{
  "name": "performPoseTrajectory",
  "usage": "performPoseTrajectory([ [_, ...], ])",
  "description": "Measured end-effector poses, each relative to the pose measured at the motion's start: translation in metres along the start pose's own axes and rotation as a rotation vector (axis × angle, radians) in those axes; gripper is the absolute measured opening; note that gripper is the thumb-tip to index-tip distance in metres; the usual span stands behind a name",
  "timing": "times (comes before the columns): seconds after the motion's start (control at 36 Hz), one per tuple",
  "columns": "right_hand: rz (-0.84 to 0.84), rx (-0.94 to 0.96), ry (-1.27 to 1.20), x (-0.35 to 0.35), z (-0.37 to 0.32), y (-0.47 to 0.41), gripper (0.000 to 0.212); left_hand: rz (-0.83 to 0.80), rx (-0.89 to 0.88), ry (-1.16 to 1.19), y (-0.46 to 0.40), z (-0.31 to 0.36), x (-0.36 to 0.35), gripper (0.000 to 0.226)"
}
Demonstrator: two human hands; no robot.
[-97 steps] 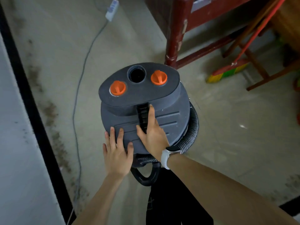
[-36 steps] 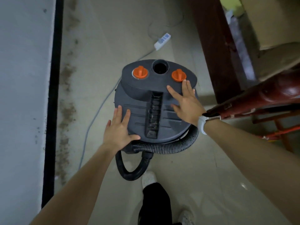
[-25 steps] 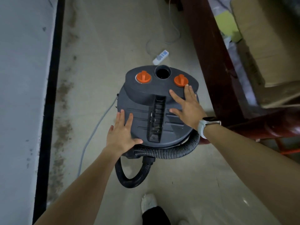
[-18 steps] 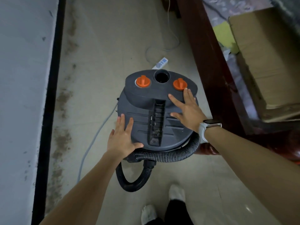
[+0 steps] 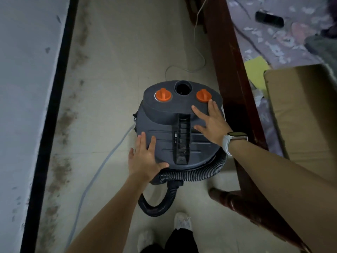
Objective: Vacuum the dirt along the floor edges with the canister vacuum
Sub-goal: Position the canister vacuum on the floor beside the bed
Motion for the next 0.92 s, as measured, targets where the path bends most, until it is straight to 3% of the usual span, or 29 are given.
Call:
performPoseTrajectory([
  [0.47,0.111,-0.195,-0.024,0.027,-0.019,-0.067,0.062,0.150,-0.267,0.080,-0.098,-0.033,0.033,0.101],
  [0.56,0.233,-0.205,-0.112,0.016,-0.037,-0.063,0.058,0.175,-0.314,0.133,-0.103,-0.043,0.036,0.082],
  [0.64,0.502,-0.207,-0.303,-0.011,-0.058,-0.040,0.054,0.199,-0.296,0.262,-0.098,-0.060,0.029,0.071],
  [0.78,0.604,-0.490,-0.560,-0.070,-0.070,0.009,0.058,0.051,-0.132,0.383,-0.080,-0.081,0.006,0.067],
  [0.92,0.495,-0.662,-0.628,-0.110,-0.066,0.026,0.066,-0.090,-0.203,0.376,-0.079,-0.072,-0.008,0.051],
])
Point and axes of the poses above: each hand's wrist, its own y-axis away from the middle knuckle, its own x-axis out of the back of the hand, z = x × y, the point moved 2 cm from there along -y, towards the middle knuckle, and after that the axes turned 7 degrees about -y, right-handed, at the moved point
